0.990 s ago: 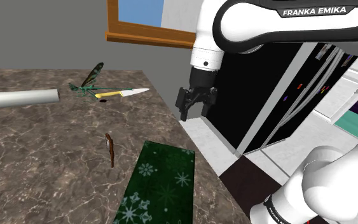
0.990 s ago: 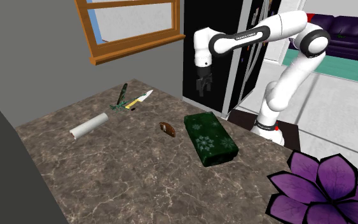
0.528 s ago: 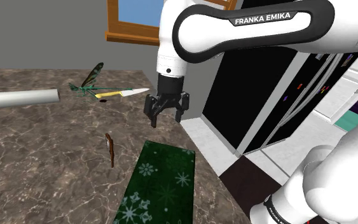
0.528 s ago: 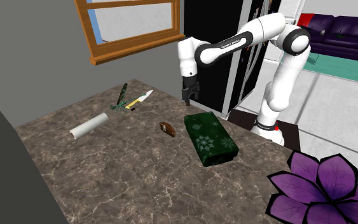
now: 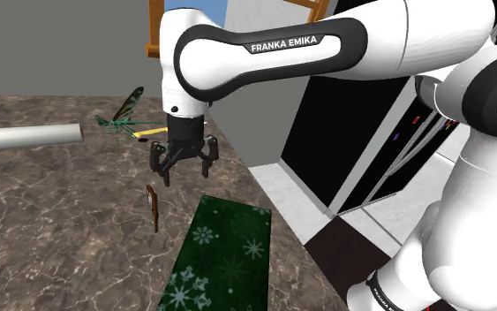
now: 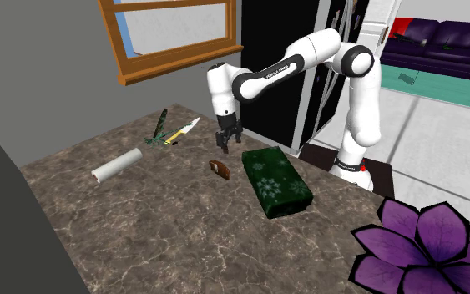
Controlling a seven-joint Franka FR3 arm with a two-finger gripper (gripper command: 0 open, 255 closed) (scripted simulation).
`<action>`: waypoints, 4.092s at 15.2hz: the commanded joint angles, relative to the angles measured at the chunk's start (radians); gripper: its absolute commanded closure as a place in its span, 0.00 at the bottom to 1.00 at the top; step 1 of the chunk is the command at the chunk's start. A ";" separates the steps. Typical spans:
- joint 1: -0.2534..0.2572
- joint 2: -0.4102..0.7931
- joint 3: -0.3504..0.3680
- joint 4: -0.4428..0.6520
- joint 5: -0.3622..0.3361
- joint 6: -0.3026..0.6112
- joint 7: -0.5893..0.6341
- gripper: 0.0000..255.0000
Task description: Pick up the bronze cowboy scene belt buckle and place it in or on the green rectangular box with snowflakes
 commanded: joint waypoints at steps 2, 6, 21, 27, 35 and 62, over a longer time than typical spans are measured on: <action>0.046 0.124 0.003 0.131 -0.046 -0.017 0.058 0.00; 0.111 0.288 -0.007 0.332 -0.098 -0.066 0.111 0.00; 0.110 0.290 -0.008 0.233 -0.099 0.035 0.112 0.00; 0.110 0.290 -0.008 0.233 -0.099 0.035 0.112 1.00; 0.110 0.274 -0.005 0.263 -0.095 -0.010 0.114 1.00; 0.143 0.273 0.007 0.630 -0.093 -0.373 0.144 1.00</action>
